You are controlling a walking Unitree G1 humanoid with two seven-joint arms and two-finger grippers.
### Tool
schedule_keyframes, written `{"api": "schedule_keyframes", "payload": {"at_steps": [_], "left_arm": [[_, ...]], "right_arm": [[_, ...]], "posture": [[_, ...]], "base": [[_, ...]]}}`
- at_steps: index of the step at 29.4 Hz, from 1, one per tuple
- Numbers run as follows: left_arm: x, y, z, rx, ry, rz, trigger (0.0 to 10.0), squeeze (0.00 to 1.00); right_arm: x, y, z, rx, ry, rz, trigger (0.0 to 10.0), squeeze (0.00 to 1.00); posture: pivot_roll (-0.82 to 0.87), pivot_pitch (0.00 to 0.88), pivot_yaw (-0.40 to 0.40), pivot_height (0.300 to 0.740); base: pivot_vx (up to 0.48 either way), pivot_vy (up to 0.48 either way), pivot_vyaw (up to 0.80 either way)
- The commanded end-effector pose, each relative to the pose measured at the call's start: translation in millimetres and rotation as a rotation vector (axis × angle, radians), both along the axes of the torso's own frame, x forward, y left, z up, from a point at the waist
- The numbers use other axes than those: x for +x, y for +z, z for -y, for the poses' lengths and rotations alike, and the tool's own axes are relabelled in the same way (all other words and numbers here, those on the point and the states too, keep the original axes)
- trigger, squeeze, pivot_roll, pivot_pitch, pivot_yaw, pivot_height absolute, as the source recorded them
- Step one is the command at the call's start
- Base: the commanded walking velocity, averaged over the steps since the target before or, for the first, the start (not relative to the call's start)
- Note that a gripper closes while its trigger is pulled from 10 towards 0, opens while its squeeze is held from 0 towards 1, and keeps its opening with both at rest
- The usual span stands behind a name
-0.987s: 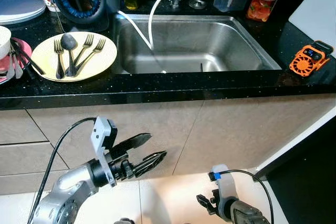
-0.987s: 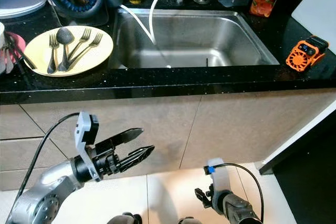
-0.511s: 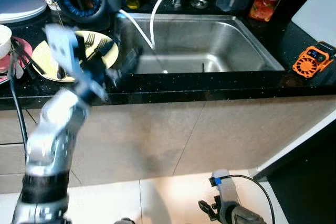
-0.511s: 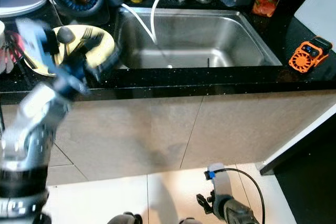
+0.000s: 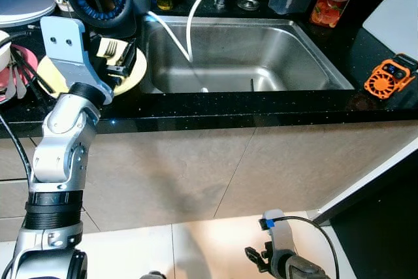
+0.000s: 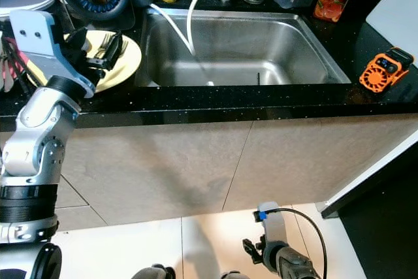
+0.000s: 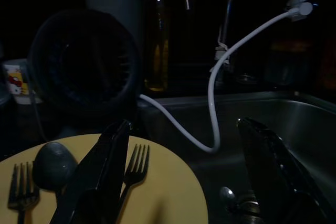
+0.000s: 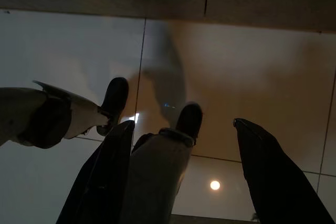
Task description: Kitchen organization
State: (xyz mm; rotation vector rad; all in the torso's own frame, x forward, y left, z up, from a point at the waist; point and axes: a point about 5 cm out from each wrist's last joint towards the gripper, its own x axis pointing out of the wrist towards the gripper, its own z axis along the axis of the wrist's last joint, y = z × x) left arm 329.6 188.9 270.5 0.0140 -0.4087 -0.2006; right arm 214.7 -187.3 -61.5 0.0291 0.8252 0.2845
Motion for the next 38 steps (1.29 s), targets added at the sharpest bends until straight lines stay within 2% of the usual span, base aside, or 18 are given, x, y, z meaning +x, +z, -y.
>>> {"api": "schedule_keyframes", "payload": {"at_steps": [1, 5, 20, 27, 38], "left_arm": [[-1.9, 7.1, 3.3, 0.035, 0.010, 0.034, 10.0, 0.00], [-4.5, 12.1, 9.6, 0.068, 0.023, 0.060, 10.0, 0.00], [-4.3, 11.1, 14.7, 0.090, 0.019, 0.056, 10.0, 0.00], [-5.4, 10.4, 17.6, 0.097, 0.013, 0.056, 10.0, 0.00], [-6.4, 10.5, 21.4, 0.106, 0.006, 0.062, 10.0, 0.00]], "right_arm": [[-0.6, -0.5, 1.3, -0.002, -0.009, -0.005, 10.0, 0.00], [1.4, 0.4, -1.4, 0.000, 0.003, -0.003, 10.0, 0.00], [-0.1, -0.8, -4.4, 0.006, 0.018, -0.009, 10.0, 0.00], [-1.3, -1.5, -4.4, 0.004, 0.027, -0.017, 10.0, 0.00], [-0.6, -1.1, -3.2, 0.000, 0.033, -0.020, 10.0, 0.00]], "posture": [[0.12, 0.077, -0.070, 0.740], [0.13, 0.077, -0.072, 0.740], [0.13, 0.069, -0.077, 0.740], [0.13, 0.064, -0.078, 0.740], [0.14, 0.059, -0.085, 0.740]], "base": [[0.251, 0.000, 0.00], [0.270, 0.000, 0.00], [0.285, 0.000, 0.00], [0.000, 0.000, 0.00], [0.271, 0.000, 0.00]]}}
